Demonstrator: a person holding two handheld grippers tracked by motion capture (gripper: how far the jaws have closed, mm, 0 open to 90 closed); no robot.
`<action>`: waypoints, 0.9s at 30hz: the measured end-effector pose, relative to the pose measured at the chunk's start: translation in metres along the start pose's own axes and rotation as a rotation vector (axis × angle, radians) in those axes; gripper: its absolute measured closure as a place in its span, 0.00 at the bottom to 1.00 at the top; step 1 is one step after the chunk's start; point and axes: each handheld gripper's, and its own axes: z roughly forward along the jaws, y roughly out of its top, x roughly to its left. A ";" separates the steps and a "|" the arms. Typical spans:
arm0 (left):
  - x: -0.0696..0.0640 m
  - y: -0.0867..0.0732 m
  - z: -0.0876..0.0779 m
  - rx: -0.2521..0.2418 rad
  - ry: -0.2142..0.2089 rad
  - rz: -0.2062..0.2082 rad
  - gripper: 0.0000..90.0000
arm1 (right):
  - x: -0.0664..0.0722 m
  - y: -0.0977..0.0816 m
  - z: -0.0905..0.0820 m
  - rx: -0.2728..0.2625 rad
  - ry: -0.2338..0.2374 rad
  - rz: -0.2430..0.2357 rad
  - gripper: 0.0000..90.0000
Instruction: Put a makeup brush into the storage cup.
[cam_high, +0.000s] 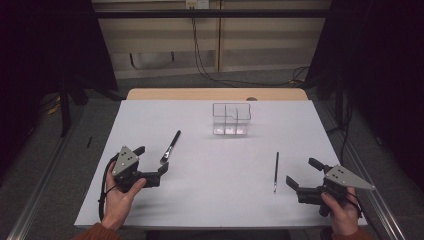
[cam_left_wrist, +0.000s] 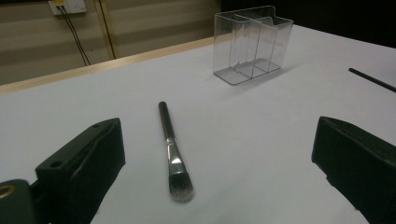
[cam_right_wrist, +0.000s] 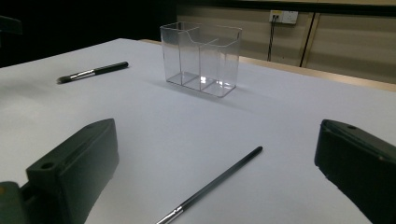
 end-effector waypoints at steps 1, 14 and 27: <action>0.001 0.002 0.002 -0.010 0.002 -0.005 0.03 | 0.000 0.000 0.000 0.000 0.000 0.001 0.00; 0.010 0.017 0.015 -0.050 0.022 -0.011 0.02 | 0.000 0.000 0.001 -0.002 -0.003 0.000 0.00; 0.017 0.029 0.041 -0.045 0.061 0.012 0.02 | -0.001 -0.001 0.003 0.008 -0.002 0.001 0.00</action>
